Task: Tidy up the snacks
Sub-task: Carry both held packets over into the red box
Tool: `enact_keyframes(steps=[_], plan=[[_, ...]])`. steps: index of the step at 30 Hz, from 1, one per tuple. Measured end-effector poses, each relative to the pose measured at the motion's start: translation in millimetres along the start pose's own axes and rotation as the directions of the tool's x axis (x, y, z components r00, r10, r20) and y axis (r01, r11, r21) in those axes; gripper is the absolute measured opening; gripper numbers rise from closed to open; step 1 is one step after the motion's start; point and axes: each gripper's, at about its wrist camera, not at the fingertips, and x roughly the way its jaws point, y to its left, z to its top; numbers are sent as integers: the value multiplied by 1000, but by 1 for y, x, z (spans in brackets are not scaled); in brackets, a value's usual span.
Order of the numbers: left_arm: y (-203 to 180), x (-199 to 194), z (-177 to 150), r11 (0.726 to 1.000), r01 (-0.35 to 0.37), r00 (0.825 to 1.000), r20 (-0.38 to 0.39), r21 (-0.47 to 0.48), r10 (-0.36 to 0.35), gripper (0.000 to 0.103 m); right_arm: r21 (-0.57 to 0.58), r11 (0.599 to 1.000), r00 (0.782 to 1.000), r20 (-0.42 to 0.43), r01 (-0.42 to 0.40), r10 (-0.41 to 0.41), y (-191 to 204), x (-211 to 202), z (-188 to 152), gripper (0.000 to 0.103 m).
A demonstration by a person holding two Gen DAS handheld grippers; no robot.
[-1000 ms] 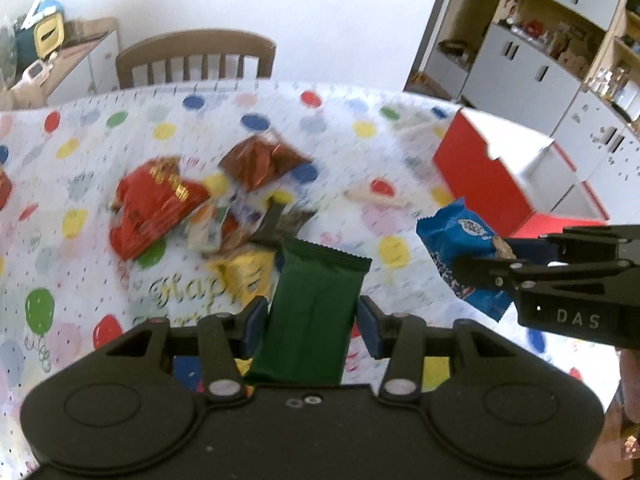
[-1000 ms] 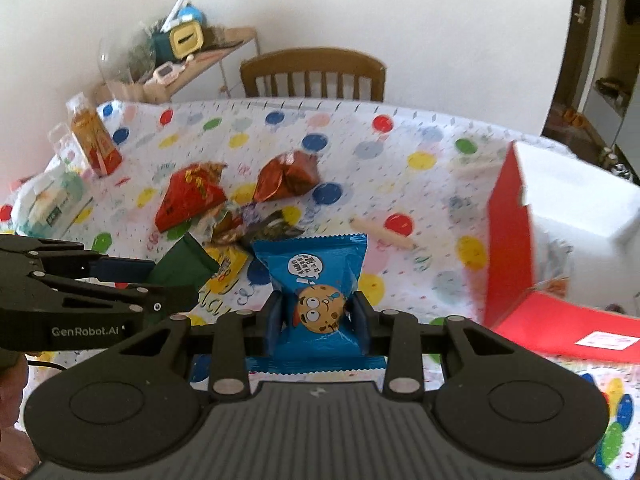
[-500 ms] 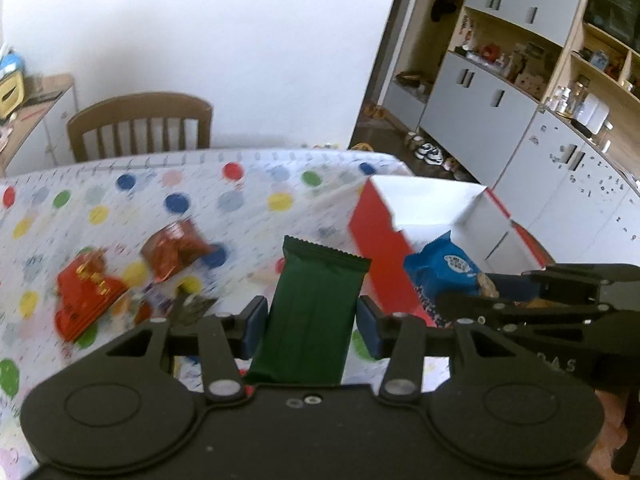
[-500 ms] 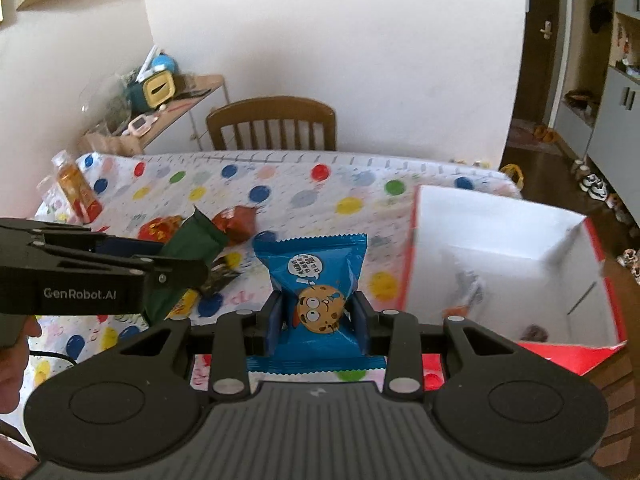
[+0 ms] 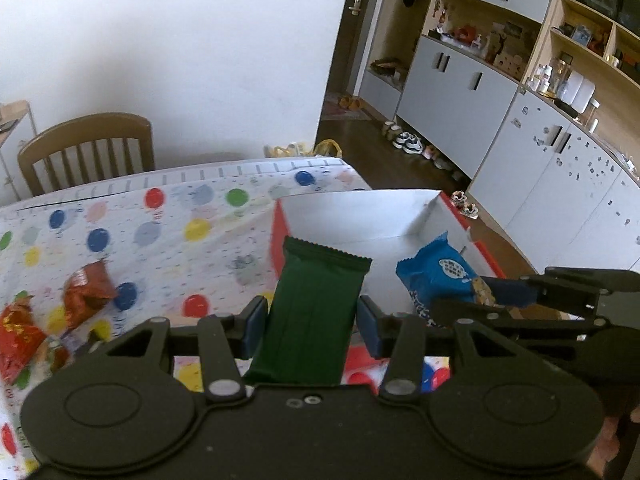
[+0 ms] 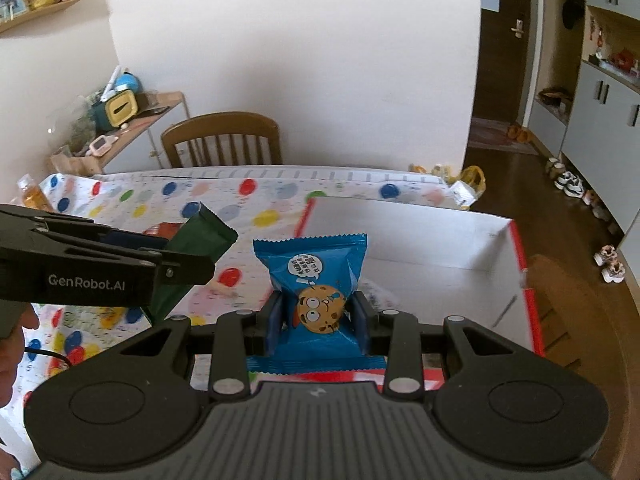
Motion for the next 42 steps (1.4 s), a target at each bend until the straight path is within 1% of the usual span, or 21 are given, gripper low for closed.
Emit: enact_keyframes(steps=[8,11,17,20,26,33,36,42], plan=[[-39,41,22,1000,-17,1000,-23,14,18,47,35,999,1000,-28,6,-5,-61,17,4,35],[-50,60,29,1000,-16,999,-44,10,16,47,39,999,999,-42,10,-9,-77,28,6,35],[-62,99,39,999,-34,995,-95,-1,34,47,73,997,996,-90,12,-5,-112,53,6,35],[-69,119,42,999,-53,991,-119,6,53,47,73,997,993,-114,19,-11,-123,70,6,35],[-76,157,49,995,-101,981,-165,20,103,47,59,998,985,-173,36,-25,-139,106,2,35],[-75,193,55,988,-142,967,-205,57,151,47,41,998,970,-239,46,-35,-140,141,-4,35],[-73,206,56,983,-163,960,-218,79,177,47,21,999,966,-257,39,-32,-138,151,-7,35],[-70,221,55,980,-175,951,-240,95,193,47,-19,999,955,-290,49,-52,-136,163,-13,35]])
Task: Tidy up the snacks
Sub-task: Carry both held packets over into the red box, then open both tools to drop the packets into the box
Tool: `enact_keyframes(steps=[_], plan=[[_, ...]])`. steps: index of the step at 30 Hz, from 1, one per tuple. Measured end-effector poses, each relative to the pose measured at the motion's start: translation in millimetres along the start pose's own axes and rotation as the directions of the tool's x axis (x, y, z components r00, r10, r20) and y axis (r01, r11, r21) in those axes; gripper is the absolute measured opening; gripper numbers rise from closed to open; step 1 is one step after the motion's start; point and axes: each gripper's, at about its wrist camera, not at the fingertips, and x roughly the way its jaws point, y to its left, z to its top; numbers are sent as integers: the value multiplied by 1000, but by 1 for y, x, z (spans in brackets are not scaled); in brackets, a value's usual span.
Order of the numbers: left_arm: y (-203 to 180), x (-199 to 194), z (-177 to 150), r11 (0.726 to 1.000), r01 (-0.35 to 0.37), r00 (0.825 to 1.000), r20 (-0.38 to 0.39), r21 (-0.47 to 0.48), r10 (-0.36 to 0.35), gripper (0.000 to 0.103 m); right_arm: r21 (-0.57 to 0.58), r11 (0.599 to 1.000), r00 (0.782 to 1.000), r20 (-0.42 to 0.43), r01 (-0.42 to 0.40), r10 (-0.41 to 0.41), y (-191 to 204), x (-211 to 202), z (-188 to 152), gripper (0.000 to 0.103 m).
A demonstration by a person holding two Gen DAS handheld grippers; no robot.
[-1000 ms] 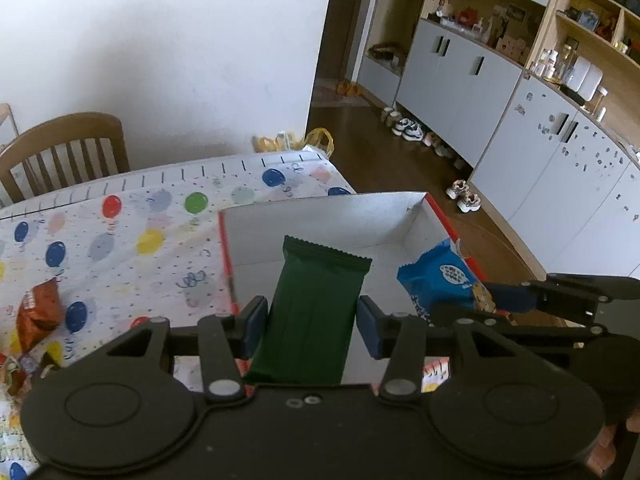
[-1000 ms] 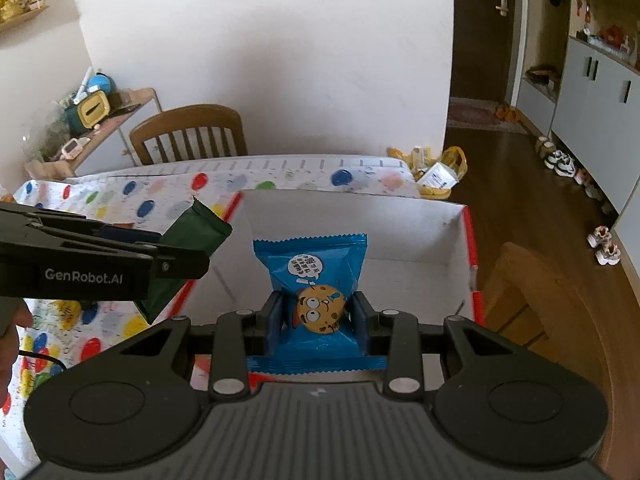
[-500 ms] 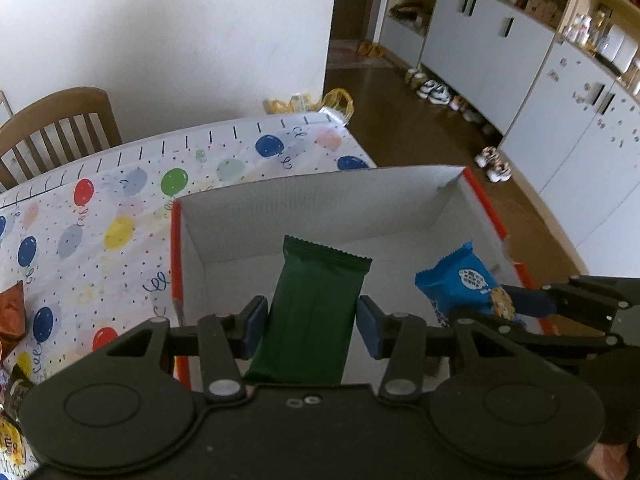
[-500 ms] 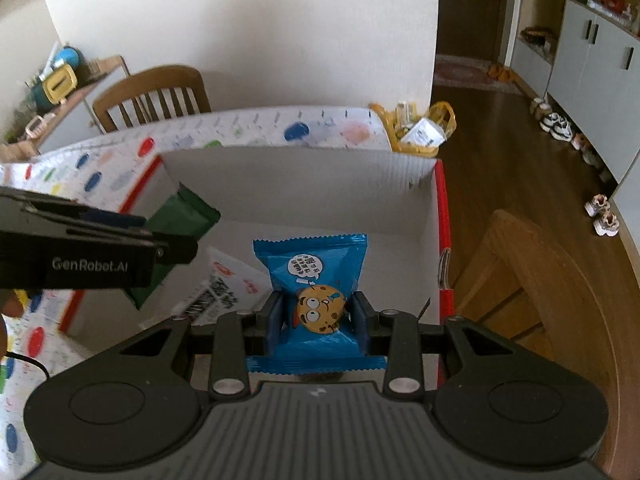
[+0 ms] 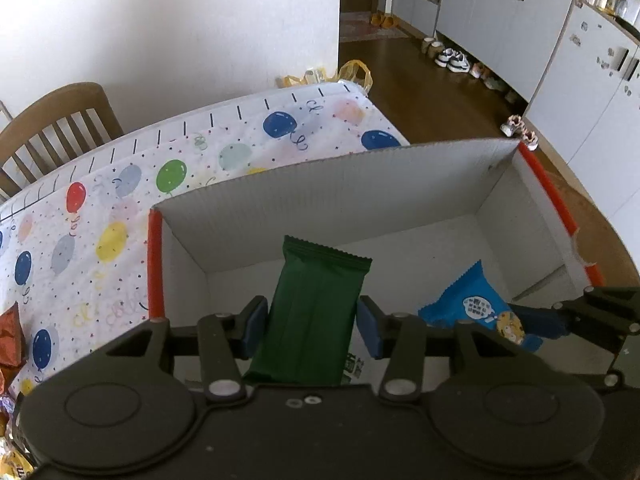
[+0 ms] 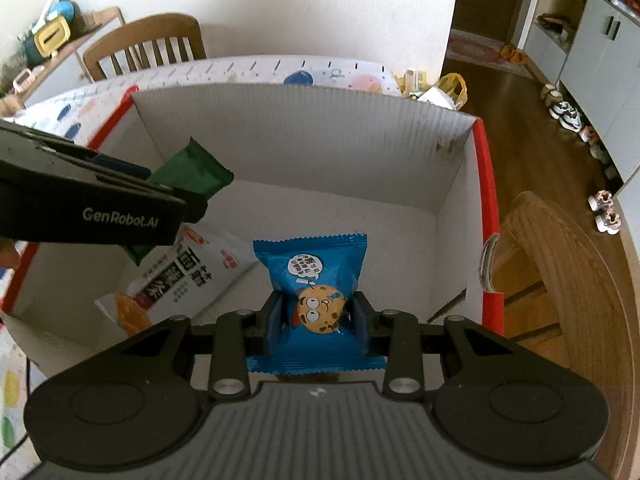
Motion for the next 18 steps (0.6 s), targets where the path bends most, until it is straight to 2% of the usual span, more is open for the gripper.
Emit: enact_keyframes(steps=[7,18], plan=[[-6,15,-7,999,19,999,-52,26,-18,47,-12,1000,999,-38,7,-8,-1,8,-6,36],[-6,13,-11,1000,8,998,-64,24,-7,48,8,1000,1000,-19,-1,1,-3,4,-8,36]])
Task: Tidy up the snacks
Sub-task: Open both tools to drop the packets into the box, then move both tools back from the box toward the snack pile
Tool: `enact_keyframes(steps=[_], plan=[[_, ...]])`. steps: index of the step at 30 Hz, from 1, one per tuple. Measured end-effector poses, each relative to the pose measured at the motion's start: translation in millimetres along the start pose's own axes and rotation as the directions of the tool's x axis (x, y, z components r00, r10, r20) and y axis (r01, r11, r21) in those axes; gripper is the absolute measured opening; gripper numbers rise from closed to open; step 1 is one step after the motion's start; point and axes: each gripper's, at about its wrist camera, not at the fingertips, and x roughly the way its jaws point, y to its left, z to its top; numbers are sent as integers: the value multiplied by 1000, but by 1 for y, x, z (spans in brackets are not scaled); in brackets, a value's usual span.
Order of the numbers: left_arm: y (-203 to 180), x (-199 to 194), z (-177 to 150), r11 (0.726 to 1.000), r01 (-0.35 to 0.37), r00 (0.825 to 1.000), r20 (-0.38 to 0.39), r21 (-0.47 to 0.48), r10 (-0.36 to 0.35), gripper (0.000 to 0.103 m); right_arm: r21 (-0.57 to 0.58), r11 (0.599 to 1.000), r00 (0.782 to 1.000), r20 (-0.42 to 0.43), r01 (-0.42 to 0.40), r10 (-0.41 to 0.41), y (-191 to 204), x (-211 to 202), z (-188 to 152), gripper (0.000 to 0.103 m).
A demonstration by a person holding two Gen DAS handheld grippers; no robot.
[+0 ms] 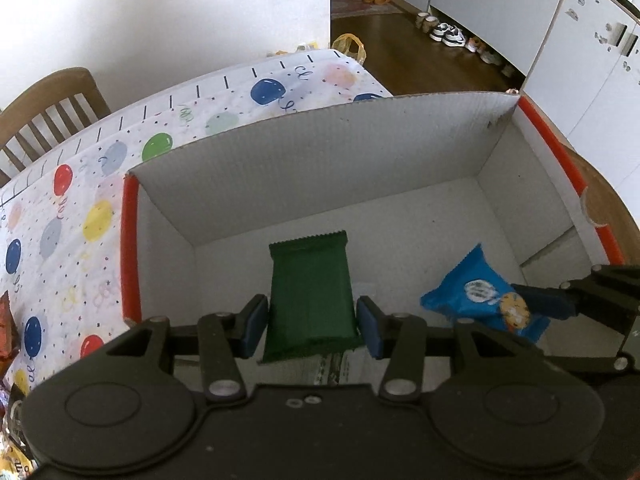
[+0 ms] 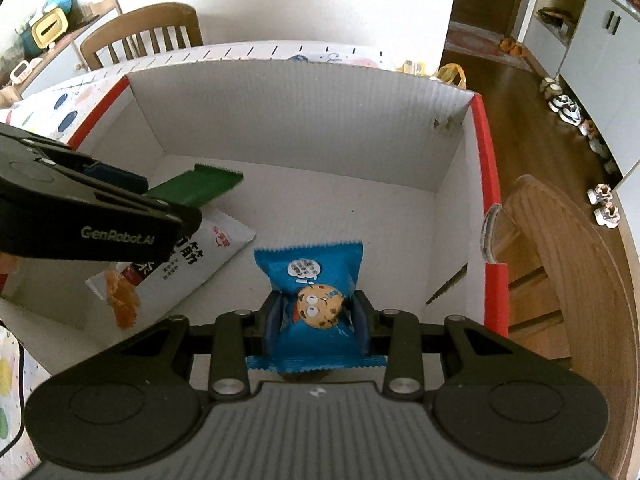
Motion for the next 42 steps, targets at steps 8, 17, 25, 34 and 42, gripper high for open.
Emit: enact_keyframes(steps=[8,17,25,34,42], plan=[[6,-20,-4,999,4,999,43,-35,-3,68,16,999,999,46,-30,29,0,-22,-2,51],[9,-53,-17,999,4,994,106,-42,0,78,24,998,993,109,-52,49,4,-55,-6,63],[20,-89,-32,998,11,984,180,-54,-1,84,24,998,983,174,-64,59,15,-91,-13,69],[45,-130,-61,998,34,965,260,-61,-17,91,4,998,969,240,-69,66,45,-127,-20,73],[83,-165,-96,995,53,945,327,-84,-23,94,5,997,946,318,-74,69,85,-157,-26,76]])
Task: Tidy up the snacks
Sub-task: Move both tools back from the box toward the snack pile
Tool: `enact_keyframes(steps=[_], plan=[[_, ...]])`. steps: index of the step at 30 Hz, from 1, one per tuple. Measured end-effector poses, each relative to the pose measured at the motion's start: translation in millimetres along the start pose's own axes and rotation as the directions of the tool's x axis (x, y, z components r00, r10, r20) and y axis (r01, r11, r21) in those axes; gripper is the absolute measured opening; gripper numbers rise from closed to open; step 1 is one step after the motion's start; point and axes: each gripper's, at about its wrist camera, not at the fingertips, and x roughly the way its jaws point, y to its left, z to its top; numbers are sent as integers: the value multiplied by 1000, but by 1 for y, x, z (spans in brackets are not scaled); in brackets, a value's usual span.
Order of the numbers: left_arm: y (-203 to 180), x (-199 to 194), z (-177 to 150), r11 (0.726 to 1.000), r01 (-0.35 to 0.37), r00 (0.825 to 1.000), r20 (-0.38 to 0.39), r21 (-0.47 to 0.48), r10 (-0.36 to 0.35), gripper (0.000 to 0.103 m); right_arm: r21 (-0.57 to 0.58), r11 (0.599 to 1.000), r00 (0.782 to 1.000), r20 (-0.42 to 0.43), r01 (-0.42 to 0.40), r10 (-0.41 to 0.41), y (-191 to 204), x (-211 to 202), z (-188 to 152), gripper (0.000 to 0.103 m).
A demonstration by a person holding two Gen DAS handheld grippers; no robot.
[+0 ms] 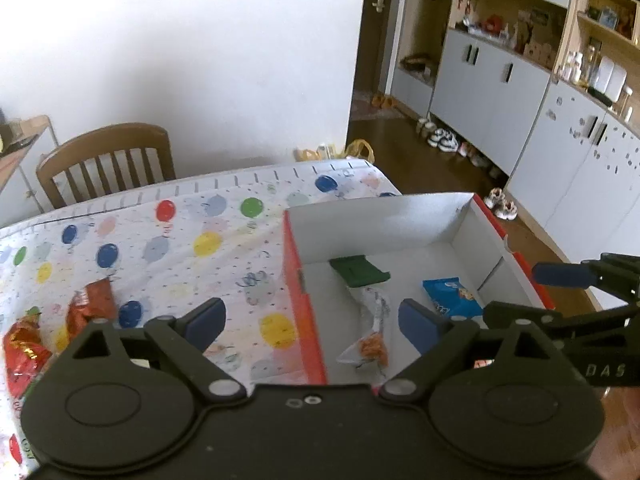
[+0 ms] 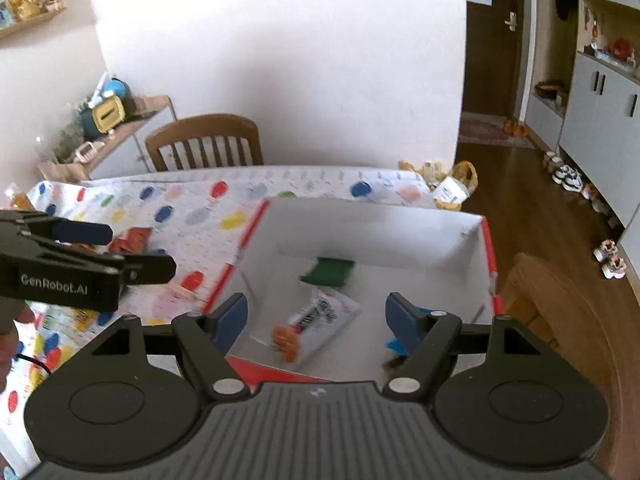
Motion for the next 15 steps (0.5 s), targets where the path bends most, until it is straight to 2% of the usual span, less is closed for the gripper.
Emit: enact_keyframes(steps=[3,15], plan=[[16,-17,-8,1000,-1,1000,29,-6,1,98,-1,1000,1000,22,-20,20,22,-8,1,84],[88,-69,-46,998,-19,995,97,-56,24,102,-29,996,996,30,-80,81,117,-10,-10,84]])
